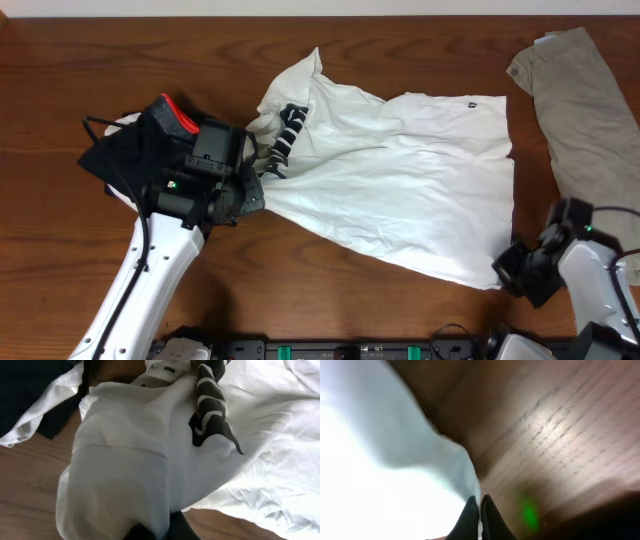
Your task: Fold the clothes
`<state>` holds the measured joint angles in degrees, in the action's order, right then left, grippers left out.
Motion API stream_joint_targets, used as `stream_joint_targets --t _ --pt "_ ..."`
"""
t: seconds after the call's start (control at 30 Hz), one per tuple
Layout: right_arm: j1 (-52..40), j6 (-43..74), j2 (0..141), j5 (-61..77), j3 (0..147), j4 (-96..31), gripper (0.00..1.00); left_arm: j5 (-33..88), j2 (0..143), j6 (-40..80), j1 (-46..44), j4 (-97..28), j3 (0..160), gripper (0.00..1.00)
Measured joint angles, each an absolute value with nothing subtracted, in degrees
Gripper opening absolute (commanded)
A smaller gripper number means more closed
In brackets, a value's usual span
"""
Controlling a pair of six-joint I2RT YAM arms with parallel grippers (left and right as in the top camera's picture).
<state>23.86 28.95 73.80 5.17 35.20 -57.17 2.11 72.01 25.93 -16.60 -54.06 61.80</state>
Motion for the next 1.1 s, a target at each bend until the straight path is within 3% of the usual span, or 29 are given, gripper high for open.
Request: stream_joint_targets --t 0.2,0.37,0.47,0.9,1.1 --pt "23.86 23.68 72.71 5.78 49.56 -66.00 0.01 1.48 72.01 23.92 -16.60 -54.04 61.80 0.07" --pt "23.86 21.04 72.25 9.19 55.11 -65.41 0.01 0.82 72.01 20.69 -16.60 -50.98 61.80 0.11" --pt "23.86 20.36 72.25 12.47 55.20 -63.79 0.01 0.84 72.14 18.92 -16.60 -50.63 61.80 0.07" --pt "23.86 17.28 71.94 15.84 60.64 -71.31 0.01 11.92 71.90 15.70 -16.60 -72.03 61.76 0.06" --pt "23.86 16.64 69.87 13.89 66.74 -70.67 0.02 12.40 70.65 14.02 -16.58 -68.10 61.76 0.06"
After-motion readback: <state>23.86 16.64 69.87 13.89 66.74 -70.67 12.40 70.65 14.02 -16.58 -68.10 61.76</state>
